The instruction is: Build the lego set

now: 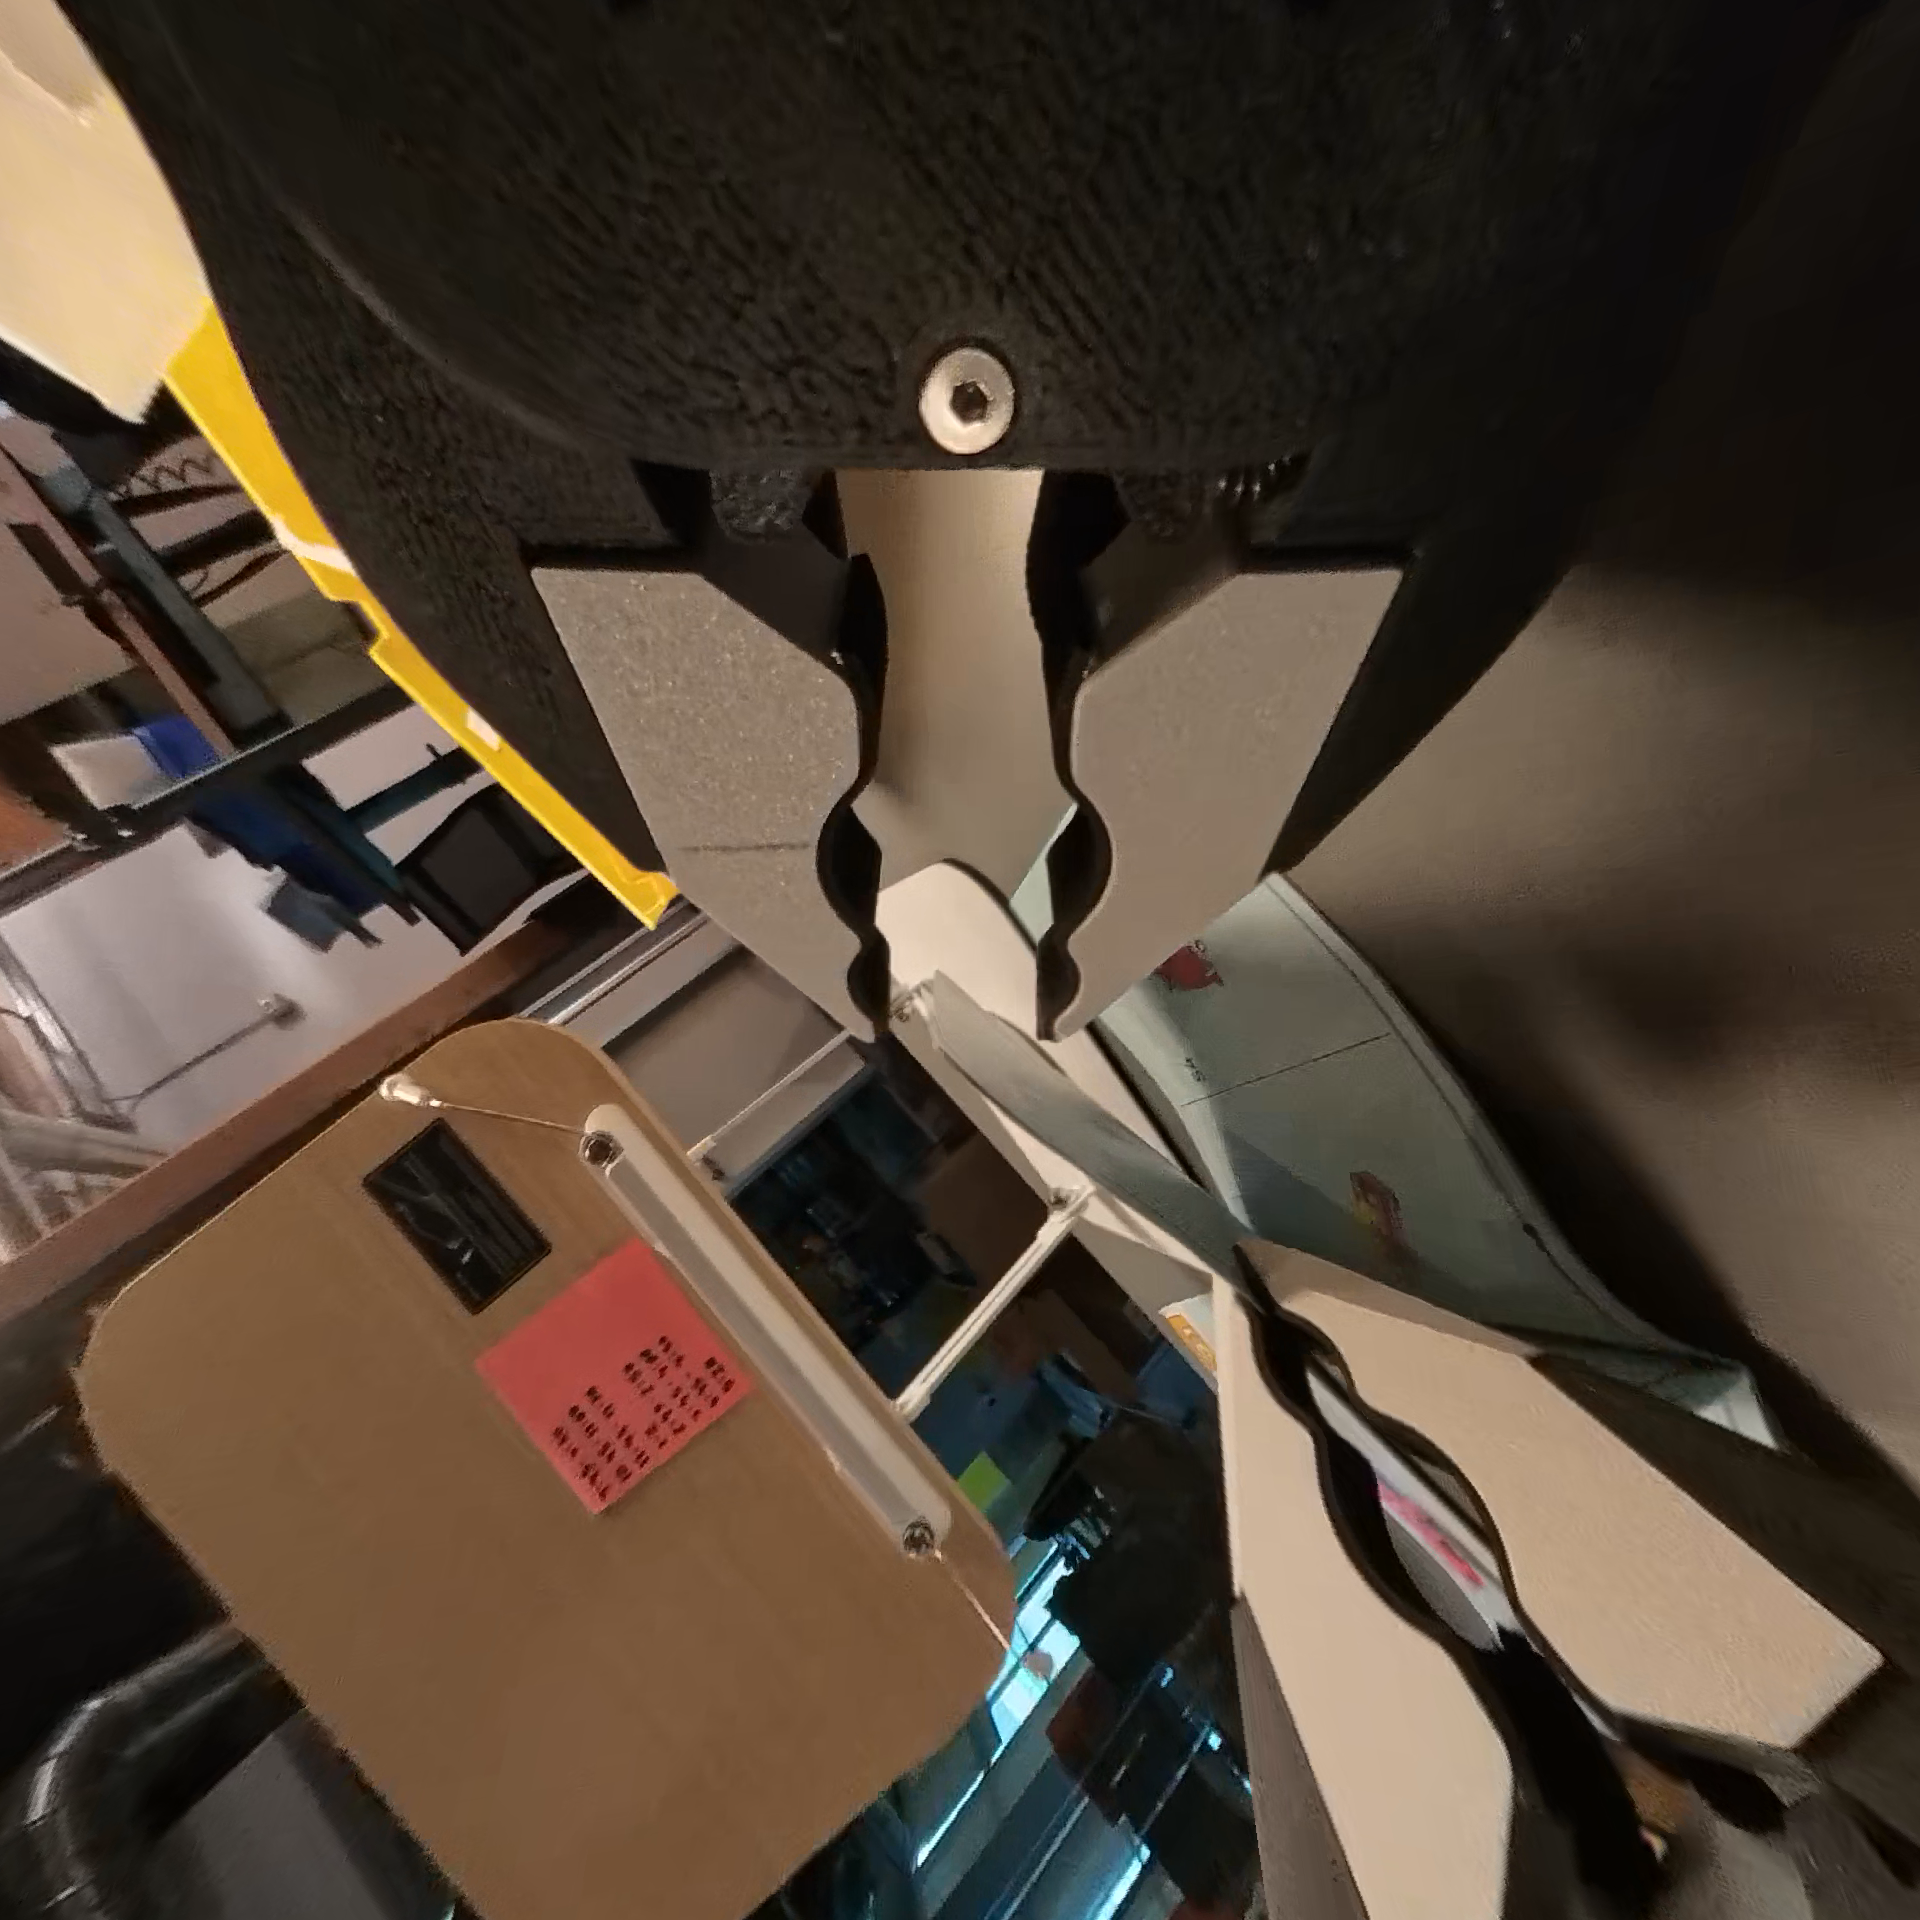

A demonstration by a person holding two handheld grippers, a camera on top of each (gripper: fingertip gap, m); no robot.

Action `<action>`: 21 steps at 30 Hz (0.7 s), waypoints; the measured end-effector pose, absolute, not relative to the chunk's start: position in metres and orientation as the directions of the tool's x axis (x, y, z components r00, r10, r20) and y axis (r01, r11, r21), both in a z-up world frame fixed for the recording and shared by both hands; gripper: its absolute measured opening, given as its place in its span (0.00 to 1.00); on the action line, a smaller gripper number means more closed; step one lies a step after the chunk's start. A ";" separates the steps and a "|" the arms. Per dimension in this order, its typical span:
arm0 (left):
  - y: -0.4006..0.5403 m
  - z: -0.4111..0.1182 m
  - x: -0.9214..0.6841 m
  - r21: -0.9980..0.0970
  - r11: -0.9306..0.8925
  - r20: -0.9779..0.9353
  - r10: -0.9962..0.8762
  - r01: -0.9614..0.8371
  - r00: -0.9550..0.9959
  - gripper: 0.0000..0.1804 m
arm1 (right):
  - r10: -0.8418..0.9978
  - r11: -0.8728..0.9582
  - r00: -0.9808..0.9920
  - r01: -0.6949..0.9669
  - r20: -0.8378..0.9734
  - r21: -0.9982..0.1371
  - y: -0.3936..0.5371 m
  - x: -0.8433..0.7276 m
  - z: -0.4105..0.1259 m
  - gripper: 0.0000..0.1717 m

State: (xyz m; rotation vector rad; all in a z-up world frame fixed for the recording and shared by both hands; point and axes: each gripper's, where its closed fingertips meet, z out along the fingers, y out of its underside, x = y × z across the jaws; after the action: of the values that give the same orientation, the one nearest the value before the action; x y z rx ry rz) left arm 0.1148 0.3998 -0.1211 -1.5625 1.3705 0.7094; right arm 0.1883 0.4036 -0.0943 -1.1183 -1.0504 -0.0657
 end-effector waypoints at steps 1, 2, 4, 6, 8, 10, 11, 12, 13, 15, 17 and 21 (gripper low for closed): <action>0.398 -0.120 0.115 -0.258 0.038 -0.873 -0.437 -0.966 0.216 0.00 | 0.424 0.499 0.545 0.525 0.723 -0.689 0.402 0.188 -0.092 0.14; 0.397 -0.120 0.115 -0.255 0.041 -0.876 -0.433 -0.966 0.213 0.00 | 0.413 0.511 0.542 0.528 0.732 -0.679 0.401 0.188 -0.091 0.14; 0.396 -0.120 0.114 -0.248 0.046 -0.880 -0.429 -0.968 0.205 0.00 | 0.396 0.526 0.534 0.535 0.747 -0.661 0.399 0.187 -0.090 0.14; 0.395 -0.119 0.113 -0.245 0.050 -0.883 -0.423 -0.968 0.202 0.00 | 0.387 0.531 0.529 0.541 0.755 -0.652 0.399 0.186 -0.090 0.10; 0.395 -0.119 0.113 -0.253 0.047 -0.881 -0.424 -0.966 0.210 0.00 | 0.380 0.527 0.537 0.543 0.753 -0.654 0.400 0.188 -0.089 0.05; 0.395 -0.119 0.114 -0.262 0.046 -0.879 -0.424 -0.964 0.219 0.00 | 0.385 0.517 0.548 0.538 0.743 -0.665 0.401 0.190 -0.089 0.02; 0.395 -0.119 0.114 -0.265 0.045 -0.878 -0.425 -0.963 0.222 0.00 | 0.388 0.514 0.549 0.537 0.740 -0.668 0.402 0.191 -0.090 0.01; 0.395 -0.120 0.114 -0.266 0.046 -0.877 -0.426 -0.963 0.222 0.00 | 0.389 0.515 0.548 0.537 0.741 -0.668 0.401 0.190 -0.090 0.01; 0.395 -0.120 0.114 -0.264 0.047 -0.878 -0.425 -0.963 0.220 0.00 | 0.388 0.519 0.544 0.538 0.744 -0.664 0.401 0.190 -0.090 0.01; 0.395 -0.120 0.114 -0.262 0.048 -0.878 -0.426 -0.964 0.218 0.00 | 0.392 0.523 0.532 0.543 0.751 -0.657 0.400 0.188 -0.092 0.02; 0.395 -0.120 0.114 -0.264 0.047 -0.878 -0.426 -0.963 0.220 0.00 | 0.395 0.524 0.523 0.547 0.756 -0.652 0.399 0.187 -0.093 0.01; 0.396 -0.120 0.115 -0.294 0.037 -0.866 -0.434 -0.955 0.250 0.00 | 0.411 0.511 0.520 0.549 0.749 -0.661 0.400 0.187 -0.095 0.00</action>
State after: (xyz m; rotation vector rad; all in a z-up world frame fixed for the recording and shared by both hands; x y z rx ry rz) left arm 0.1148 0.3963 -0.1203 -1.5591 1.3383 0.6810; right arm 0.1875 0.3999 -0.0949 -1.0881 -1.0782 -0.1066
